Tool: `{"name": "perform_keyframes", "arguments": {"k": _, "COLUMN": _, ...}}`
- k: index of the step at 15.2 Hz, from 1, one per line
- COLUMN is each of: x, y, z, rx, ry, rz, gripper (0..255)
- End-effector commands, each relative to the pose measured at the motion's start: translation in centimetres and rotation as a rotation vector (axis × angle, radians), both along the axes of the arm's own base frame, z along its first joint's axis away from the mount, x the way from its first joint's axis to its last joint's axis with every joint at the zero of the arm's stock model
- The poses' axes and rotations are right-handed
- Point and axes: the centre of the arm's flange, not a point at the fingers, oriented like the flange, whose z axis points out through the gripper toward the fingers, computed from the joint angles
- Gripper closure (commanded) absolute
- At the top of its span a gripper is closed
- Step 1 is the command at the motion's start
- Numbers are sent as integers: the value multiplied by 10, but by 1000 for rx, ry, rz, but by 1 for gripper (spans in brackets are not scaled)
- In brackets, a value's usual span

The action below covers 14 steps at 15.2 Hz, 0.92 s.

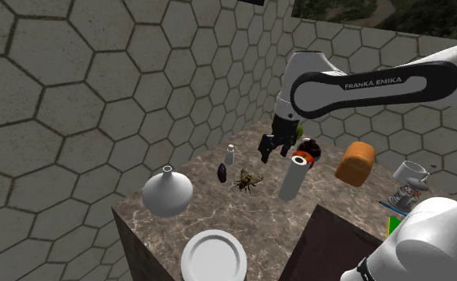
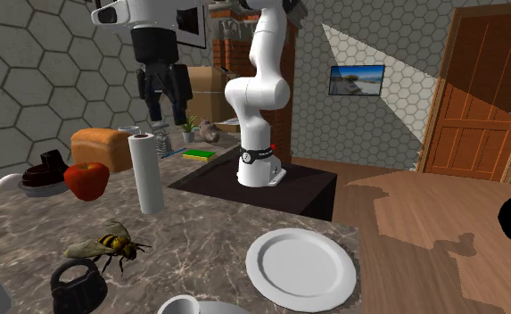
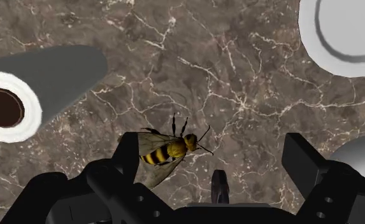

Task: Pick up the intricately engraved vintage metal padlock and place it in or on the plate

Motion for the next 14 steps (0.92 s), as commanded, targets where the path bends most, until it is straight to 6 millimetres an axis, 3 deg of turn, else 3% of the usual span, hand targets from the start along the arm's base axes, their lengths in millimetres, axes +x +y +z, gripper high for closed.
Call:
{"name": "perform_keyframes", "arguments": {"k": 1, "x": 18, "y": 7, "z": -16, "rx": -3, "ry": -16, "rz": -11, "gripper": 0}}
{"name": "perform_keyframes", "arguments": {"k": 14, "x": 150, "y": 36, "z": -103, "rx": -31, "ry": -104, "rz": -80, "gripper": 0}}
